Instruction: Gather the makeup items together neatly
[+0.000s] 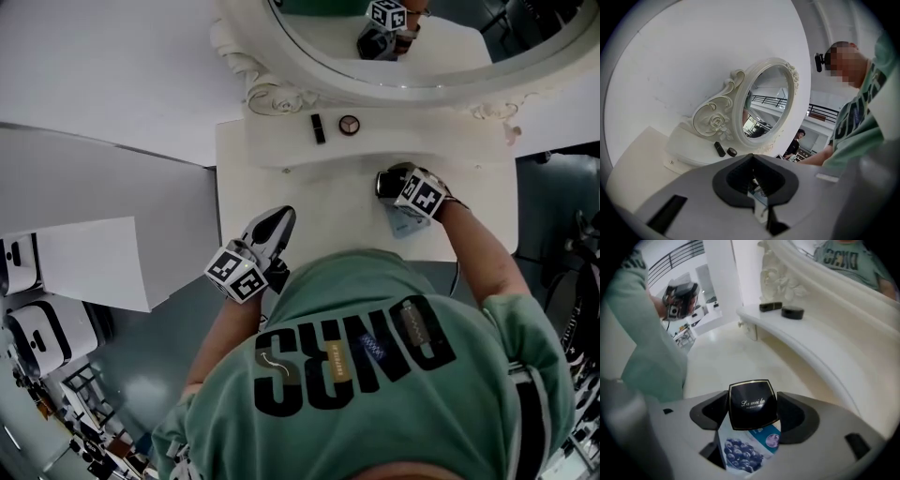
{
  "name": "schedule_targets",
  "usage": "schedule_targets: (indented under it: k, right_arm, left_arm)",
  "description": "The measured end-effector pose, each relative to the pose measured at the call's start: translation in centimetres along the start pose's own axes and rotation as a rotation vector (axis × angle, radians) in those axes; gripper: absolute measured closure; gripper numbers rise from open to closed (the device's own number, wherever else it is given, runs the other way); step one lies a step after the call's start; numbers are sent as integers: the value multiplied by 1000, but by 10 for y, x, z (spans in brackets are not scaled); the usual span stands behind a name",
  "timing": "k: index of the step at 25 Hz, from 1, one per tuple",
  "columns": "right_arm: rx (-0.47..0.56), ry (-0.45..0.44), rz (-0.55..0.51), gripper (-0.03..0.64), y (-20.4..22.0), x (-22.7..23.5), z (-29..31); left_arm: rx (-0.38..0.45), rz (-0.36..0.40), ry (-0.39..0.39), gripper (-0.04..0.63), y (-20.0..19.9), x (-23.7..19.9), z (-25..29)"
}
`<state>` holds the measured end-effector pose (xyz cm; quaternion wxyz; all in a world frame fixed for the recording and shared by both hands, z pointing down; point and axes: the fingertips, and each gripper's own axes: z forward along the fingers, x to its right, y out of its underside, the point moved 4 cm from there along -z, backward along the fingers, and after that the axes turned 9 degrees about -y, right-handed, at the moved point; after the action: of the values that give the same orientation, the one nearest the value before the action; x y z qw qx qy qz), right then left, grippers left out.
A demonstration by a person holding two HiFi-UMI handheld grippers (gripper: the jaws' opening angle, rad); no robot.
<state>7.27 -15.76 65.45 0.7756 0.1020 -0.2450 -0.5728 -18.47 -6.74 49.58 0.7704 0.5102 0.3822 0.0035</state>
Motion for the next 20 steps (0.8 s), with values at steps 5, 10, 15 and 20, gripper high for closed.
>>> schedule_targets:
  k: [5, 10, 15, 20]
  right_arm:
    - [289, 94, 196, 304, -36, 10, -66]
    - [242, 234, 107, 305, -60, 44, -91]
    - [88, 293, -7, 304, -84, 79, -81]
    - [-54, 283, -127, 299, -94, 89, -70]
  left_arm:
    - [7, 3, 43, 597, -6, -3, 5]
    - [-7, 13, 72, 597, -16, -11, 5]
    - [-10, 24, 76, 597, -24, -26, -8]
    - [2, 21, 39, 597, -32, -46, -34]
